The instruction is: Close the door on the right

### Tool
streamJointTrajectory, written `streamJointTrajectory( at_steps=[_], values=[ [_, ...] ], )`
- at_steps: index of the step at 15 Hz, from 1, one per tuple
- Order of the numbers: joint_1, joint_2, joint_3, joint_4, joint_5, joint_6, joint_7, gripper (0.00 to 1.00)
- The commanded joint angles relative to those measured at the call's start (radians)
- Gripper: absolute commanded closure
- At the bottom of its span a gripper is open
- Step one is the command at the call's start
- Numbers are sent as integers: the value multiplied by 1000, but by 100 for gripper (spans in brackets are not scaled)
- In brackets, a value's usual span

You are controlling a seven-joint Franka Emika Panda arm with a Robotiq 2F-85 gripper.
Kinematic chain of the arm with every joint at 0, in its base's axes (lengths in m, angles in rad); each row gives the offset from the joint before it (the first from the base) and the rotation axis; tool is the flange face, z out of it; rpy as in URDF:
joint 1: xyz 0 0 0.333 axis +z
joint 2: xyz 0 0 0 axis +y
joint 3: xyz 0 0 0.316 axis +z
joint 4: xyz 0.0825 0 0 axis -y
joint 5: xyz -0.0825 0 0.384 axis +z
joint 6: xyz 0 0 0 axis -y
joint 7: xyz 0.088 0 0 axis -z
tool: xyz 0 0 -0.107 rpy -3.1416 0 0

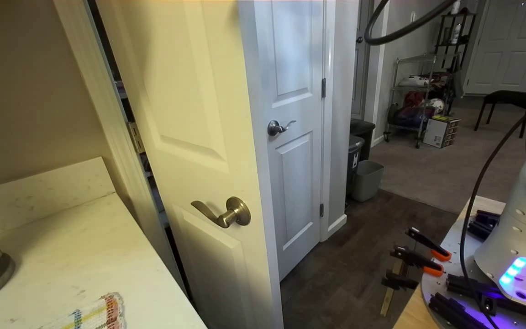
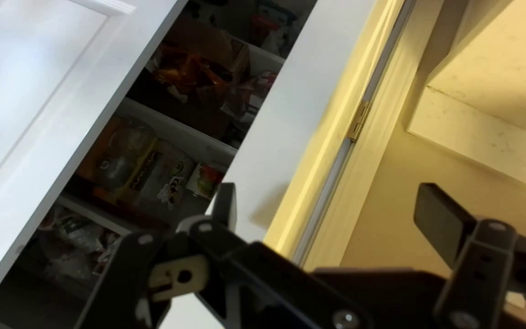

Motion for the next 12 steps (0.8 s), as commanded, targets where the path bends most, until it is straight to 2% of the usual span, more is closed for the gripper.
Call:
streamJointTrajectory(
  at_steps=[1,6,12],
  values=[
    [-23,22,26,30,-28,-21,13,0],
    [-81,12,80,48,-90,-108,-5,0],
    [-130,19,94,17,-128,-103,-4,0]
  ],
)
